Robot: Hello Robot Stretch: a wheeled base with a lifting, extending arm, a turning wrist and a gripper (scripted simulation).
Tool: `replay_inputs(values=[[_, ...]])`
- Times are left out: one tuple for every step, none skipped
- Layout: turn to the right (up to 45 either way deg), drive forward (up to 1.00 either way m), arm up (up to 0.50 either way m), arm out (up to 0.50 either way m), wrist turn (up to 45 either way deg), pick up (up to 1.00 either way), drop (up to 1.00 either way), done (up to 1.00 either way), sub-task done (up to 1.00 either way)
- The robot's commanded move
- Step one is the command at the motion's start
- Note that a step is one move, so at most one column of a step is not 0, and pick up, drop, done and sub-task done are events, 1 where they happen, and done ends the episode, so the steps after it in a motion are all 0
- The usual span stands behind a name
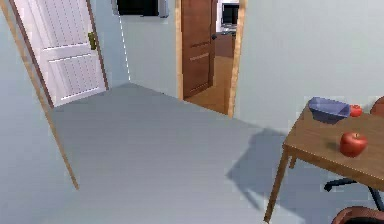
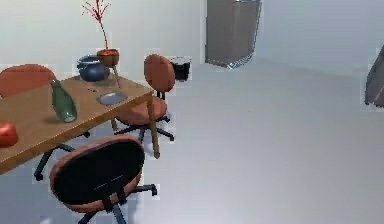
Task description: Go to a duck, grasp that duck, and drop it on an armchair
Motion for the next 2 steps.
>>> replay_inputs(values=[[0.0,1.00,0.00,0.00,0.0,0.00,0.00,0.00,0.00],[3.0,0.00,0.00,0.00,0.0,0.00,0.00,0.00,0.00]])
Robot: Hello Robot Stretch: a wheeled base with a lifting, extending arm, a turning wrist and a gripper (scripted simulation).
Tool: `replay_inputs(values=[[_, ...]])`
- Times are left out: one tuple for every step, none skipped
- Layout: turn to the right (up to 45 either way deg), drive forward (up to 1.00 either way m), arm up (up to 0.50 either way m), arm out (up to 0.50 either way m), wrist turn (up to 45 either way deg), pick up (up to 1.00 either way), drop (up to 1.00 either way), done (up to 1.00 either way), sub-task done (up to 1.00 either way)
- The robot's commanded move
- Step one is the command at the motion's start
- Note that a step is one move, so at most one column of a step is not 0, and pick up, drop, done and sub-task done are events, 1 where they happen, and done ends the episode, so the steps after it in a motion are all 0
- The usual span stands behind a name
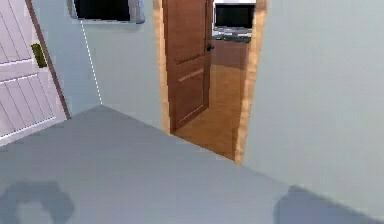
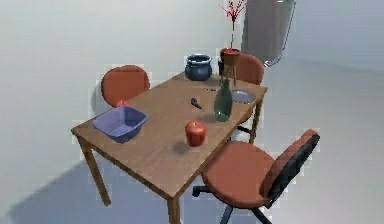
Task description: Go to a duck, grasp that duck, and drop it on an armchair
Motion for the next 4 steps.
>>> replay_inputs(values=[[0.0,0.30,0.00,0.00,0.0,0.00,0.00,0.00,0.00],[12.0,0.00,0.00,0.00,0.0,0.00,0.00,0.00,0.00],[0.0,0.80,0.00,0.00,0.0,0.00,0.00,0.00,0.00],[-6.0,0.00,0.00,0.00,0.0,0.00,0.00,0.00,0.00]])
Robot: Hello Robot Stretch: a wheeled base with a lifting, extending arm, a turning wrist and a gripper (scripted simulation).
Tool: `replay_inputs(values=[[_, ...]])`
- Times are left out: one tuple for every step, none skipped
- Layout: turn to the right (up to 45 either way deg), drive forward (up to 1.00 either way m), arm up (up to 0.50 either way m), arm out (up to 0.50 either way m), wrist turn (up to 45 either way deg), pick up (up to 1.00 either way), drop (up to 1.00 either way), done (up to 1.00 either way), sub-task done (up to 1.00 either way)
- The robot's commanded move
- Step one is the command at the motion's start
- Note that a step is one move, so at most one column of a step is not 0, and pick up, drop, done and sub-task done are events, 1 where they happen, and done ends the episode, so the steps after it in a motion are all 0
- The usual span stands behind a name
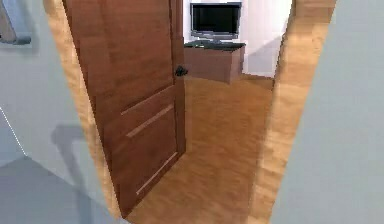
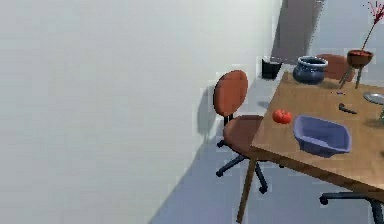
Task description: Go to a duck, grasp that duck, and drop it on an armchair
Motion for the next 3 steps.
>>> replay_inputs(values=[[0.0,0.90,0.00,0.00,0.0,0.00,0.00,0.00,0.00],[45.0,0.00,0.00,0.00,0.0,0.00,0.00,0.00,0.00],[15.0,0.00,0.00,0.00,0.0,0.00,0.00,0.00,0.00]])
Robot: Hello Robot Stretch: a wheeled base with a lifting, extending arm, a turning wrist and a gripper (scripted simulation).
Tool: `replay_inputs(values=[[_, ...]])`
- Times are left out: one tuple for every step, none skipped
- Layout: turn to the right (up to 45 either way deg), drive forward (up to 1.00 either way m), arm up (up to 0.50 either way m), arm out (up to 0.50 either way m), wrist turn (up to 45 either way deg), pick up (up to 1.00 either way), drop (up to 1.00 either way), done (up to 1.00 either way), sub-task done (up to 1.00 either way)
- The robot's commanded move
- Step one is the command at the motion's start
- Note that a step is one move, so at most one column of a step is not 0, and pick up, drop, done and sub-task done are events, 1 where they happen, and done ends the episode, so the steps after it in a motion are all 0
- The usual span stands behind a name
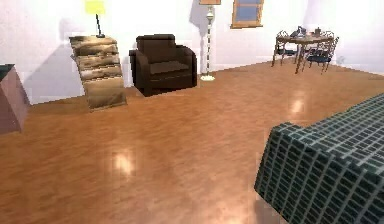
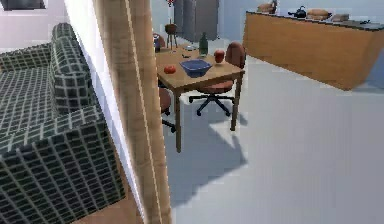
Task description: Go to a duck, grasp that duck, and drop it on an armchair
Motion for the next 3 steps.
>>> replay_inputs(values=[[0.0,1.00,0.00,0.00,0.0,0.00,0.00,0.00,0.00],[6.0,0.00,0.00,0.00,0.0,0.00,0.00,0.00,0.00],[0.0,0.65,0.00,0.00,0.0,0.00,0.00,0.00,0.00]])
